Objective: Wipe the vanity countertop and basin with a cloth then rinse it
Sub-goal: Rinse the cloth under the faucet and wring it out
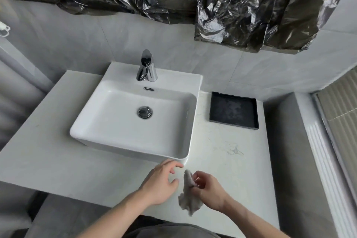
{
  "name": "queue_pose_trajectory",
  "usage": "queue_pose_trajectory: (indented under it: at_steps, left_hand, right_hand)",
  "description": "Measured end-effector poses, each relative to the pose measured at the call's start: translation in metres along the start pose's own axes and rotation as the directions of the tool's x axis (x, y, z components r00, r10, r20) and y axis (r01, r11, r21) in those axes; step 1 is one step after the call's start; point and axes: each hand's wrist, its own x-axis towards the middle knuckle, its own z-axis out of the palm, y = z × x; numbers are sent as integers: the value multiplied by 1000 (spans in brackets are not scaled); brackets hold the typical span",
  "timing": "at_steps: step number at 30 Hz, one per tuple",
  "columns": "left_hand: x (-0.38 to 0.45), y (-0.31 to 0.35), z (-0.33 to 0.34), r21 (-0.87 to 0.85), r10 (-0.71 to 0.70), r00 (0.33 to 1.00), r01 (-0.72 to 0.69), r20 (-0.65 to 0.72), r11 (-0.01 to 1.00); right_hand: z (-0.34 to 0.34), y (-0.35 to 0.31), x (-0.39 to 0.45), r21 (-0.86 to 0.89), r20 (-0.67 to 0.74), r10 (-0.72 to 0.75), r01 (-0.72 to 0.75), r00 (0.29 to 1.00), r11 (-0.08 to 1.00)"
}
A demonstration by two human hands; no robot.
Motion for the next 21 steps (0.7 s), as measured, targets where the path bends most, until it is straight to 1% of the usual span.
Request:
queue_pose_trajectory:
  at_steps: [2, 3, 5, 7, 9, 11, 13, 16, 18, 21]
  left_hand:
    - [16, 25, -5, -135, 20, 999, -13, 47, 991]
    - [25, 37, -7, -222, 9, 993, 17, 116, 975]
    - [46, 59, -12, -376, 15, 958, 99, 288, 921]
    - [70, 78, -16, -449, 55, 922, 134, 383, 883]
    - [92, 92, -15, -494, 93, 923, 113, 373, 862]
    - [112, 103, -12, -526, 104, 944, 81, 313, 846]
    - [129, 110, -9, -538, 56, 968, 87, 245, 838]
    - [154, 111, 2, -542, -68, 988, 132, 136, 830]
    - [170, 104, 12, -461, -137, 985, 170, 104, 871]
    - [193, 96, 26, -277, -204, 966, 241, 157, 930]
  right_hand:
    - [-34, -13, -13, -1, 50, -55, 55, 997, 998]
    - [-50, -21, -17, 9, 71, -77, 77, 994, 997]
    - [-82, -37, -23, 32, 83, -110, 108, 990, 994]
    - [-110, -50, -26, 83, 61, -134, 129, 989, 988]
    - [-135, -57, -26, 145, 20, -149, 145, 989, 979]
    - [-154, -55, -19, 215, -46, -151, 157, 987, 964]
    - [-168, -44, -8, 343, -114, -114, 147, 987, 928]
    - [-179, -16, 16, 530, -178, 37, 64, 983, 845]
    - [-181, 4, 34, 582, -203, 139, 5, 969, 813]
    - [-182, 27, 58, 583, -255, 259, -66, 932, 810]
